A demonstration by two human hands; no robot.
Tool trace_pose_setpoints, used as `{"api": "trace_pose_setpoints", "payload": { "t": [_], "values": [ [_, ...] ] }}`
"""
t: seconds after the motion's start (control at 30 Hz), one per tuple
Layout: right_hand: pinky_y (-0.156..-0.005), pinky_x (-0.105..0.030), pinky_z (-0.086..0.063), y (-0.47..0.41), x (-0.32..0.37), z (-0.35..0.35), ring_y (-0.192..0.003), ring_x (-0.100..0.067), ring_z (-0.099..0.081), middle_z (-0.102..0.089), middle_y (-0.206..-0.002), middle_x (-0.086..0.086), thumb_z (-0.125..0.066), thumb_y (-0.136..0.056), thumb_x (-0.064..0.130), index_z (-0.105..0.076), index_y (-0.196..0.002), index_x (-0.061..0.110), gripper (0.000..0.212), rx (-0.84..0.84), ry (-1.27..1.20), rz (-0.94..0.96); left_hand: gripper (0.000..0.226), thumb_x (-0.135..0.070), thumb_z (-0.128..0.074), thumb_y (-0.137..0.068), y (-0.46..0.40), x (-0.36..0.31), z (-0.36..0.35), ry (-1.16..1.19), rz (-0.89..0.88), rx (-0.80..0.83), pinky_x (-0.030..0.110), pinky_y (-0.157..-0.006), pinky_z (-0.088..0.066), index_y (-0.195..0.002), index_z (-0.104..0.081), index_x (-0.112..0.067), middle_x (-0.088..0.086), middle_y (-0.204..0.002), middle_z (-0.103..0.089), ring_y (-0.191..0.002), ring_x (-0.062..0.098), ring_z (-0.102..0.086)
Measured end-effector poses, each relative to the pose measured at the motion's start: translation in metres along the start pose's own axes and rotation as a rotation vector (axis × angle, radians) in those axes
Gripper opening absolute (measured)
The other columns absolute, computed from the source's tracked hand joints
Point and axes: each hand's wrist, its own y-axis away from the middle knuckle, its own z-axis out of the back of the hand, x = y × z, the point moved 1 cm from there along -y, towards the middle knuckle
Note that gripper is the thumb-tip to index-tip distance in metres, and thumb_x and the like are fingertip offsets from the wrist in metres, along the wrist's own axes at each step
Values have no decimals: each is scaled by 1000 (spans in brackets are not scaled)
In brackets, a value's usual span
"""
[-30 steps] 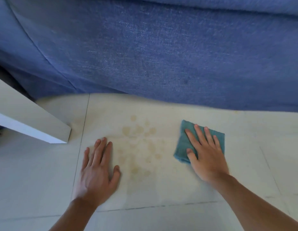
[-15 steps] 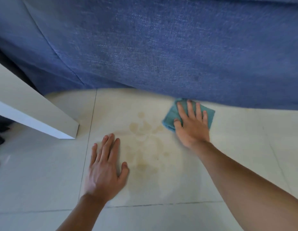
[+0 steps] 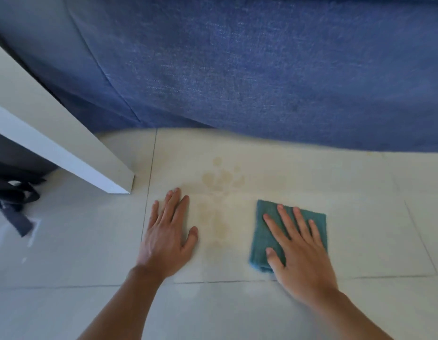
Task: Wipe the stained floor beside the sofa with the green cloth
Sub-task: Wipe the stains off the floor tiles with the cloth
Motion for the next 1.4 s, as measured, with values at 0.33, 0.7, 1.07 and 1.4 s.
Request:
{"api": "trace_pose_setpoints", "payload": {
  "t": [0.33,0.7,1.07,1.4],
  "values": [
    [-125,-50,-4,15,33,-11,-158,-22,7,-4,-172,7,-27,-97,59,-12,-160,43,67,13,-31,67,69,-37,-37,-88,23,8,1,-21,60,-19,47,-122,-3,-152,-28,-12,3,-163,-20,-151,18,-11],
    [-125,-49,-6,-2,43,-10,-158,-24,1,-2,-171,9,-25,-97,62,-18,-159,43,65,-25,-26,39,70,-32,-33,-84,25,10,1,0,168,-47,58,-119,-5,-150,-31,-10,4,-163,-20,-152,22,-8],
    [-125,-51,-8,-41,30,-3,-158,-28,-4,-3,-171,7,-26,-94,66,-16,-159,44,69,-28,17,34,68,-32,-30,-87,25,10,-1,-2,159,-27,59,-119,-6,-152,-29,-10,5,-164,-17,-152,22,-6],
    [-125,-46,7,-108,74,12,-156,-17,18,10,-169,15,-23,-96,65,-8,-159,47,67,73,8,375,66,-32,-32,-88,20,14,1,20,158,-28,57,-119,-6,-151,-32,-11,4,-163,-20,-152,20,-7]
  ]
}}
